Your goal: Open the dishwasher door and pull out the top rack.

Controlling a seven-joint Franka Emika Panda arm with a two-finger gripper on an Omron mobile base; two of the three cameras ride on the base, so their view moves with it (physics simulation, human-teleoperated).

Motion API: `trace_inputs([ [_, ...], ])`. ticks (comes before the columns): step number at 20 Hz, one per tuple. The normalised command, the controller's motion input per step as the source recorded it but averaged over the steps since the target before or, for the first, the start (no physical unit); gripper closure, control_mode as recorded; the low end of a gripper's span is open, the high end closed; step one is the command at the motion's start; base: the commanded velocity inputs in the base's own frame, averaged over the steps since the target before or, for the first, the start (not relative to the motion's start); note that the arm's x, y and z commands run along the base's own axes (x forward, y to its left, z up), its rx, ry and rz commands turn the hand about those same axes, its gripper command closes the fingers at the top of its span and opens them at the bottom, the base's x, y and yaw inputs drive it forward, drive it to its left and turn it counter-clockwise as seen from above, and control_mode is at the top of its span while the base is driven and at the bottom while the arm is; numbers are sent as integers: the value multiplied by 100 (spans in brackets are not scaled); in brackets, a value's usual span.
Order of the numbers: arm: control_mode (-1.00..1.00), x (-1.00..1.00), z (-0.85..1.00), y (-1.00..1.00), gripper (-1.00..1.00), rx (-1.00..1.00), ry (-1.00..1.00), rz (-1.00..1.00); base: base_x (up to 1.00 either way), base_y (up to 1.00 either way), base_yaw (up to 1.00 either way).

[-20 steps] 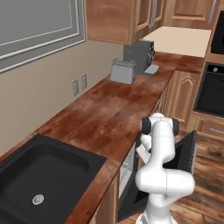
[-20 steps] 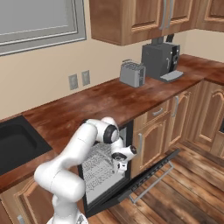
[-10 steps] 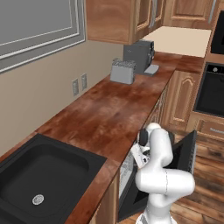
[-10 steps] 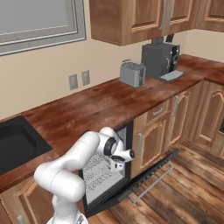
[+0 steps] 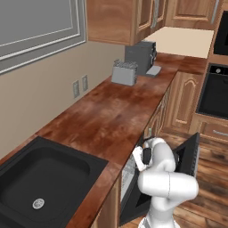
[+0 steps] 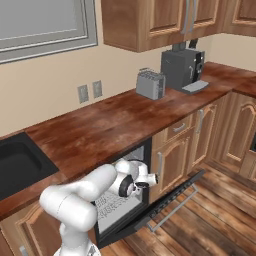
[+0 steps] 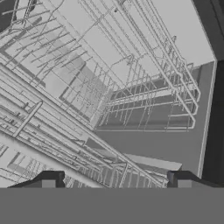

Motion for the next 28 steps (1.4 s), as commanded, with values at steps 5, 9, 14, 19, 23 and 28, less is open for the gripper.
trace_inputs([
  [5, -100, 7, 24, 5, -100, 49, 22, 17, 0, 0, 0],
  [9, -100, 0, 88, 5, -100, 44, 23, 4, 0, 0, 0],
  [14, -100, -2, 53, 11, -100, 28, 15, 0, 0, 0, 0],
  [19, -100, 13, 8, 67, -100, 4, 13, 0, 0, 0, 0],
  [23, -100, 43, -43, 81, -100, -13, 7, 0, 0, 0, 0],
  [28, -100, 37, -98, 98, -100, -75, -13, 0, 0, 0, 0],
])
